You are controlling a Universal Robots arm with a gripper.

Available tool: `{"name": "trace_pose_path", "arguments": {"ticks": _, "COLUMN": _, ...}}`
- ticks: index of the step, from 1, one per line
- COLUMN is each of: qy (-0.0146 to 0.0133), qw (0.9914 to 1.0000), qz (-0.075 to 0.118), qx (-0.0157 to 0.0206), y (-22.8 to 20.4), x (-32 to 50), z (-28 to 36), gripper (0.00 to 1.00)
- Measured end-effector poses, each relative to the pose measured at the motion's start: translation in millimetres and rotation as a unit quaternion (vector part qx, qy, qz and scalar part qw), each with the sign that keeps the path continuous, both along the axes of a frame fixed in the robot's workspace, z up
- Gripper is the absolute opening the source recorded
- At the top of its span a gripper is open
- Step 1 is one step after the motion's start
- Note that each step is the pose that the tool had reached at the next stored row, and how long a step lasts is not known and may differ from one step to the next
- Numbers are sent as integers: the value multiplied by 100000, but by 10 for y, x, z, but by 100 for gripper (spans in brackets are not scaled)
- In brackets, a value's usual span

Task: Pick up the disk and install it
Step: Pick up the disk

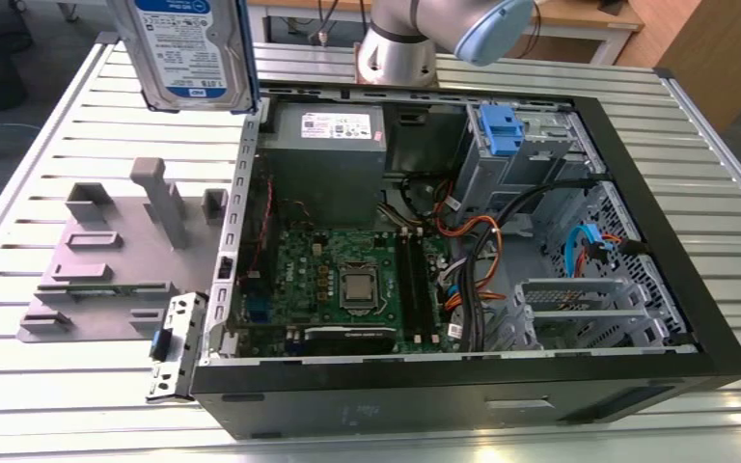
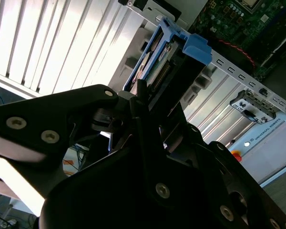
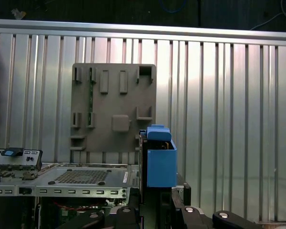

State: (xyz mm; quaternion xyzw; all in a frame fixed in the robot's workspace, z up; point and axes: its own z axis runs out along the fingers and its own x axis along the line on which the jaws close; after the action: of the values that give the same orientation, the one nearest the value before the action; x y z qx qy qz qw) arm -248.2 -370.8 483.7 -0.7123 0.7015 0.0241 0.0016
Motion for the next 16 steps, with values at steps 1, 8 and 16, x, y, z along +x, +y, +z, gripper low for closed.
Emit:
{"name": "trace_pose_path", "arguments": {"ticks": 1, "qy": 3, "qw": 100000, "qz": -2, "qx": -2, "y": 0, "x": 2, "z": 0, "gripper": 35}}
{"name": "trace_pose_path", "arguments": {"ticks": 8, "qy": 2, "qw": 100000, "qz": -1, "qx": -1, "y": 0, "x": 18, "z": 0, "gripper": 35}}
{"name": "trace_pose_path", "arguments": {"ticks": 16, "qy": 1, "qw": 100000, "qz": -1, "qx": -2, "y": 0, "x": 34, "z": 0, "gripper": 35}}
